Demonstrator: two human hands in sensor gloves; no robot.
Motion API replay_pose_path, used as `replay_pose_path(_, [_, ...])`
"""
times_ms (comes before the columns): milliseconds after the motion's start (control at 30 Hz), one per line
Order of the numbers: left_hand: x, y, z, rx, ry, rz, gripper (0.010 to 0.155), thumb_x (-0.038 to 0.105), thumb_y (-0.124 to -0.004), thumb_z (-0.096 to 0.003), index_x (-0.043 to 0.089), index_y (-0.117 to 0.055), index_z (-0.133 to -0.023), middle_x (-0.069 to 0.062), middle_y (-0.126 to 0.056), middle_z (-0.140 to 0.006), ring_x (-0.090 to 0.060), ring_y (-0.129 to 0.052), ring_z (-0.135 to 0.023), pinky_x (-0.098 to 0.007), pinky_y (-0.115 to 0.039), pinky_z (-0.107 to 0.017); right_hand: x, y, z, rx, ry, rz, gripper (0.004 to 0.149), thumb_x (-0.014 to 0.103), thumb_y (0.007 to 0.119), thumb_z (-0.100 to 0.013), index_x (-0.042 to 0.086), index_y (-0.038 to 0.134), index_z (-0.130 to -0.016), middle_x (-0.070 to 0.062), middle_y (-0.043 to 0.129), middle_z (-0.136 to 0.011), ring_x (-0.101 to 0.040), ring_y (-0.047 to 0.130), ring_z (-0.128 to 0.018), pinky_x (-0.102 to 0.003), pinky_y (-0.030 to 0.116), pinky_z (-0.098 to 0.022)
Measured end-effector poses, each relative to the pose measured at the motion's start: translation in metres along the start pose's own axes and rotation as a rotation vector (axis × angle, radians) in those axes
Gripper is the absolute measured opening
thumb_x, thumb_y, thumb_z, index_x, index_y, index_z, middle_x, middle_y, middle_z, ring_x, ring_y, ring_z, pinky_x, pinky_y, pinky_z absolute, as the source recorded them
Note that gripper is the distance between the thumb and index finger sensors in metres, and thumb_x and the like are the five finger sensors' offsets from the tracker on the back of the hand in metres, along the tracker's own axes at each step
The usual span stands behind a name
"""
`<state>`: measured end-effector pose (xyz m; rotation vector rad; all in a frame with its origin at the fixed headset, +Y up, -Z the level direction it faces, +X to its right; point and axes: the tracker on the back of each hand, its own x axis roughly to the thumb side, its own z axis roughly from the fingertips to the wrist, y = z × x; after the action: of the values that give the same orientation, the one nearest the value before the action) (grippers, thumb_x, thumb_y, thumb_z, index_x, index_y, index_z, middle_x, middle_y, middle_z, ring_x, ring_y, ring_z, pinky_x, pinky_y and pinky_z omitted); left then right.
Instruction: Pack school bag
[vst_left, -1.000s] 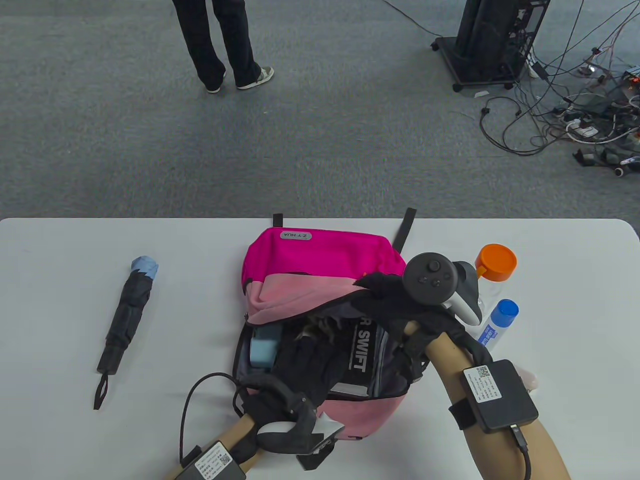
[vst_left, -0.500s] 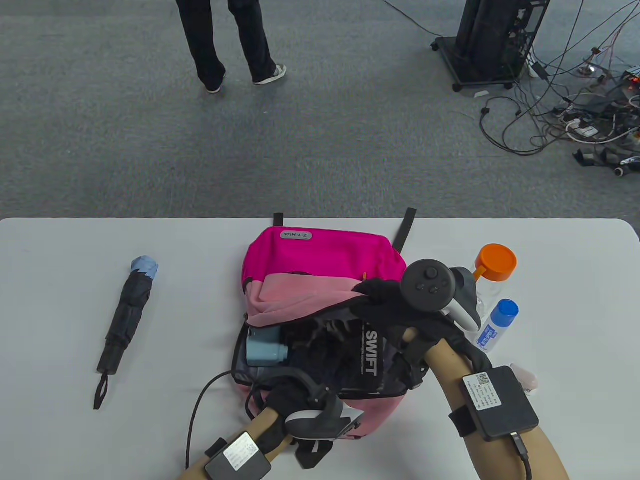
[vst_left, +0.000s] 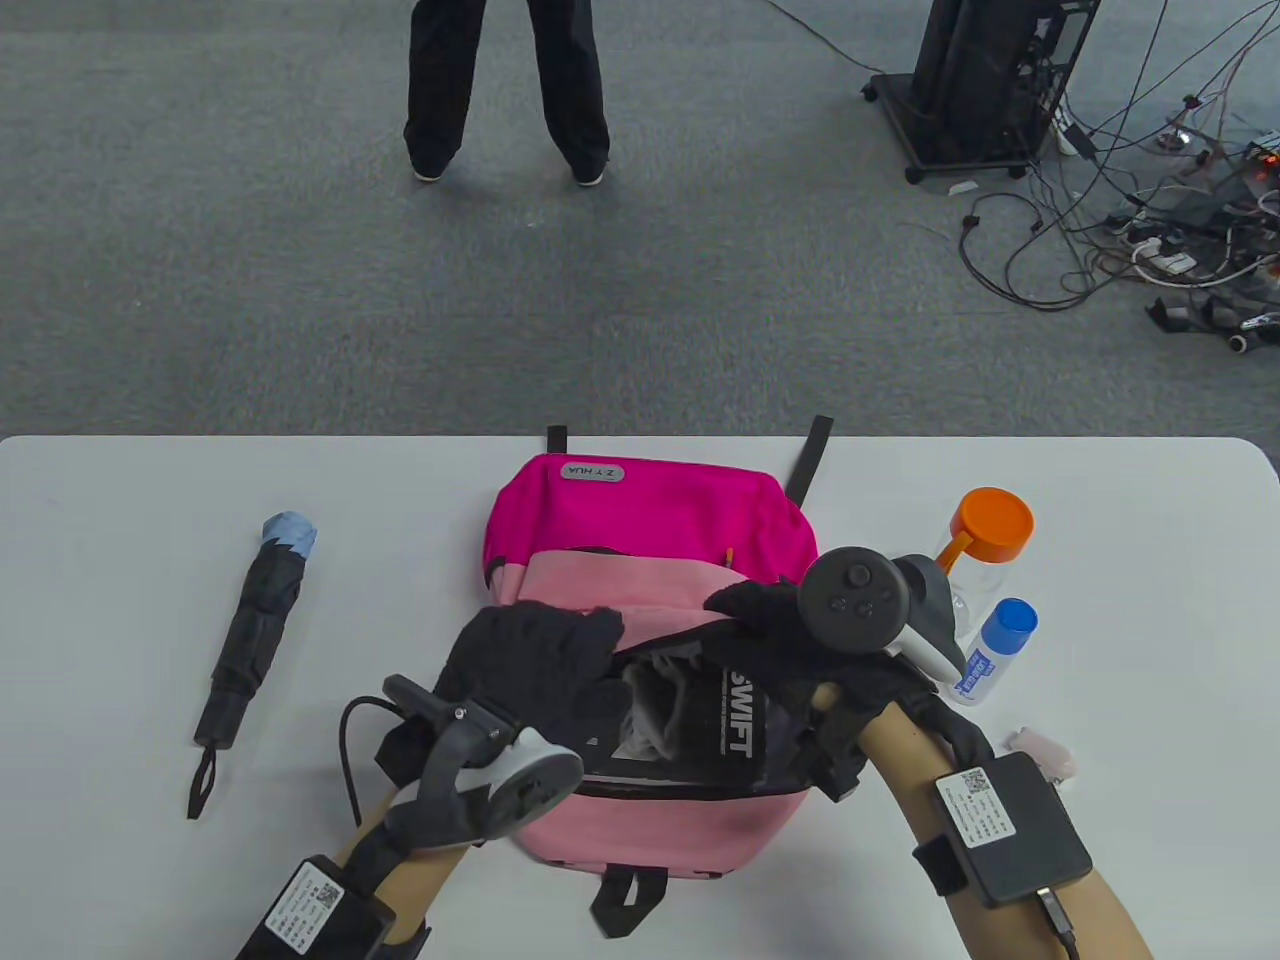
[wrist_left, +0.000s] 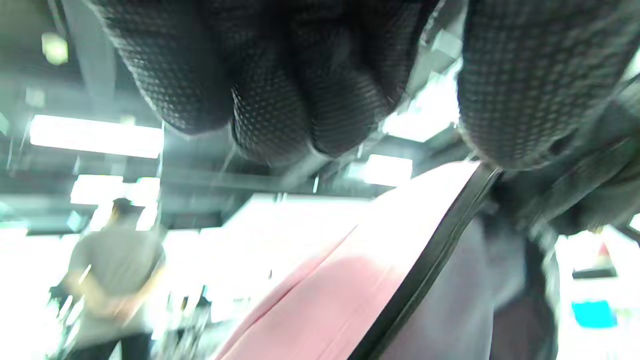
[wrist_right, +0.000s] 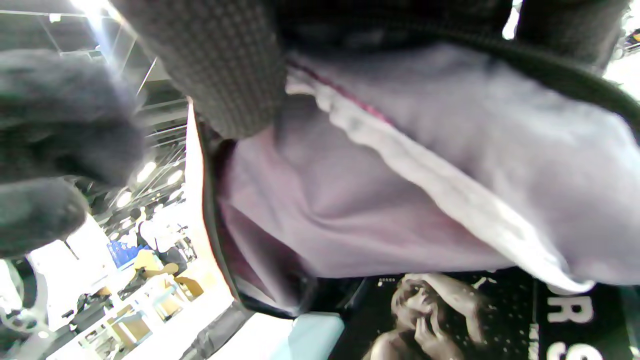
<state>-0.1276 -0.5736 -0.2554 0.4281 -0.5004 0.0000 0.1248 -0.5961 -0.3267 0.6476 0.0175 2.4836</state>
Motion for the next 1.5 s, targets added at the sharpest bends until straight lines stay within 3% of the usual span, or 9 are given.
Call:
replay_pose_path(67, [-0.001, -0.014, -0.010, -0.336, 0.007, -0.040, 0.107, 0.063, -0.094, -0.0359, 0.021, -0.043, -0.120, -0.016, -0.055, -0.129, -0.051, -0.062, -0.115, -0.068, -0.068, -0.079, 0.005, 0.003, 0.006, 0.003, -0.022, 0.040, 0.046, 0.033, 0.088, -0.048, 0.007, 0.087, -0.086, -0.021, 0.099, -0.081, -0.049, 0.098, -0.076, -0.076, 0.076, -0.056])
replay_pose_path(233, [0.010, -0.054, -0.015, -0.381, -0.098, -0.073, 0.106, 0.063, -0.094, -0.0352, 0.020, -0.045, -0.119, -0.015, -0.062, -0.126, -0.046, -0.078, -0.108, -0.063, -0.078, -0.074, 0.014, 0.015, 0.020, 0.040, -0.077, 0.133, 0.049, 0.036, 0.089, -0.047, 0.008, 0.088, -0.088, -0.022, 0.099, -0.082, -0.049, 0.097, -0.077, -0.077, 0.076, -0.056])
replay_pose_path(367, [0.022, -0.086, -0.019, -0.575, -0.156, 0.006, 0.086, 0.062, -0.095, -0.0361, 0.018, -0.074, -0.107, -0.014, -0.088, -0.110, -0.028, -0.109, -0.068, -0.045, -0.096, -0.052, 0.019, 0.036, 0.035, 0.306, -0.112, 0.226, 0.053, 0.040, 0.086, -0.049, 0.009, 0.086, -0.092, -0.024, 0.095, -0.088, -0.050, 0.094, -0.081, -0.078, 0.074, -0.058])
replay_pose_path(533, [0.040, -0.120, -0.015, -0.768, -0.185, -0.086, 0.115, 0.068, -0.091, -0.0365, 0.020, -0.028, -0.119, -0.027, -0.046, -0.126, -0.032, -0.105, -0.073, -0.045, -0.096, -0.053, 0.016, 0.046, 0.045, 0.565, -0.092, 0.204, 0.055, 0.039, 0.083, -0.050, 0.007, 0.082, -0.095, -0.028, 0.091, -0.093, -0.050, 0.097, -0.078, -0.075, 0.073, -0.060])
replay_pose_path(600, [0.049, -0.136, -0.009, -0.853, -0.161, -0.135, 0.122, 0.070, -0.086, -0.0397, 0.015, -0.007, -0.114, -0.033, -0.034, -0.124, -0.033, -0.104, -0.069, -0.043, -0.096, -0.049, 0.007, 0.031, 0.043, 0.504, -0.067, 0.110, 0.054, 0.038, 0.082, -0.051, 0.006, 0.082, -0.095, -0.028, 0.093, -0.091, -0.049, 0.100, -0.074, -0.074, 0.075, -0.059])
replay_pose_path(733, [0.063, -0.160, 0.006, -0.855, -0.177, -0.259, 0.117, 0.067, -0.079, -0.0462, 0.014, 0.003, -0.110, -0.036, -0.024, -0.121, -0.033, -0.102, -0.066, -0.041, -0.095, -0.048, -0.021, 0.005, 0.037, 0.210, 0.112, 0.178, 0.054, 0.033, 0.082, -0.052, 0.004, 0.079, -0.097, -0.029, 0.090, -0.093, -0.051, 0.096, -0.077, -0.076, 0.074, -0.058])
replay_pose_path(933, [0.075, -0.174, 0.027, -0.784, -0.130, -0.412, 0.092, 0.051, -0.070, -0.0561, 0.014, -0.010, -0.114, -0.037, -0.032, -0.120, -0.030, -0.103, -0.063, -0.036, -0.098, -0.046, -0.082, 0.030, 0.028, 0.219, 0.385, 0.156, 0.063, 0.021, 0.078, -0.053, -0.003, 0.058, -0.107, -0.035, 0.078, -0.101, -0.057, 0.087, -0.084, -0.076, 0.072, -0.059])
replay_pose_path(1033, [0.074, -0.175, 0.033, -0.744, -0.106, -0.360, 0.087, 0.044, -0.070, -0.0569, 0.010, -0.013, -0.114, -0.038, -0.033, -0.118, -0.031, -0.103, -0.061, -0.035, -0.100, -0.045, -0.097, 0.048, 0.024, 0.081, 0.438, 0.445, 0.060, 0.015, 0.081, -0.050, -0.001, 0.063, -0.105, -0.031, 0.085, -0.096, -0.049, 0.095, -0.080, -0.069, 0.080, -0.058])
replay_pose_path(1500, [0.061, -0.170, 0.059, -0.605, -0.136, -0.203, 0.082, 0.034, -0.070, -0.0556, 0.004, -0.021, -0.113, -0.042, -0.036, -0.115, -0.032, -0.102, -0.062, -0.035, -0.102, -0.046, -0.157, 0.106, -0.018, 0.168, 0.691, 0.402, 0.091, 0.056, 0.079, -0.042, -0.002, 0.056, -0.108, -0.036, 0.071, -0.103, -0.063, 0.075, -0.090, -0.078, 0.066, -0.061])
